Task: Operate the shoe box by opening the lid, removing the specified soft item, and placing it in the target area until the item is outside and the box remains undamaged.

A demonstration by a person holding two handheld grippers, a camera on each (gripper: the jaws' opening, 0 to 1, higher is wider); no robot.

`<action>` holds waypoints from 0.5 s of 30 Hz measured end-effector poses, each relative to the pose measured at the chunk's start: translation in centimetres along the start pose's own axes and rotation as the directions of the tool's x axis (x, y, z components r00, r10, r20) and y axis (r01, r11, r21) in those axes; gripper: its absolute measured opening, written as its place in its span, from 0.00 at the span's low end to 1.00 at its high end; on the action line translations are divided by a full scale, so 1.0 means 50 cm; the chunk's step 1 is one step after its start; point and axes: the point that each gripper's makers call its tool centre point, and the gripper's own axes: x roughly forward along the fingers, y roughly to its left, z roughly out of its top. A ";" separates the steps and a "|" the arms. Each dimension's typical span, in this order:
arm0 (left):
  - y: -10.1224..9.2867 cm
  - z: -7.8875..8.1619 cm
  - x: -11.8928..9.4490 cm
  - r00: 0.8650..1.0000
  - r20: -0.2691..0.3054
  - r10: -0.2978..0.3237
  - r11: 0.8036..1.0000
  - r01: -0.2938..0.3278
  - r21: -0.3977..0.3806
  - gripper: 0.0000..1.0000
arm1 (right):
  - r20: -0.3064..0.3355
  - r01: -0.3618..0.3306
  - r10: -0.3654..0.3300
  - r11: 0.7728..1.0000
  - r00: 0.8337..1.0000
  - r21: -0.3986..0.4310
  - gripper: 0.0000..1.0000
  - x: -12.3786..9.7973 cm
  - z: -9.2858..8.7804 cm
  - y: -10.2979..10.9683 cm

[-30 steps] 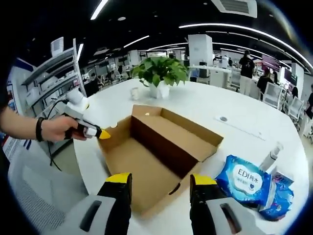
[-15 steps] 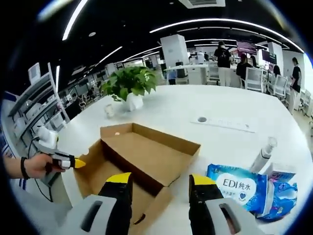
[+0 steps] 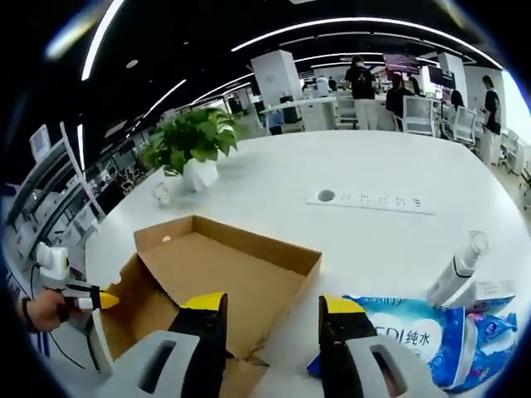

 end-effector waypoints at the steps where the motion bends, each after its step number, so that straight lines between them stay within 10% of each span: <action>1: 0.000 0.000 0.000 1.000 0.000 0.000 1.000 0.000 0.000 0.04 | -0.004 0.004 -0.004 1.000 1.000 0.005 0.41 0.009 0.001 -0.006; 15: -0.001 0.001 0.001 1.000 0.003 0.002 1.000 -0.002 -0.007 0.04 | -0.078 0.032 -0.027 0.997 0.997 0.064 0.28 0.073 -0.016 -0.015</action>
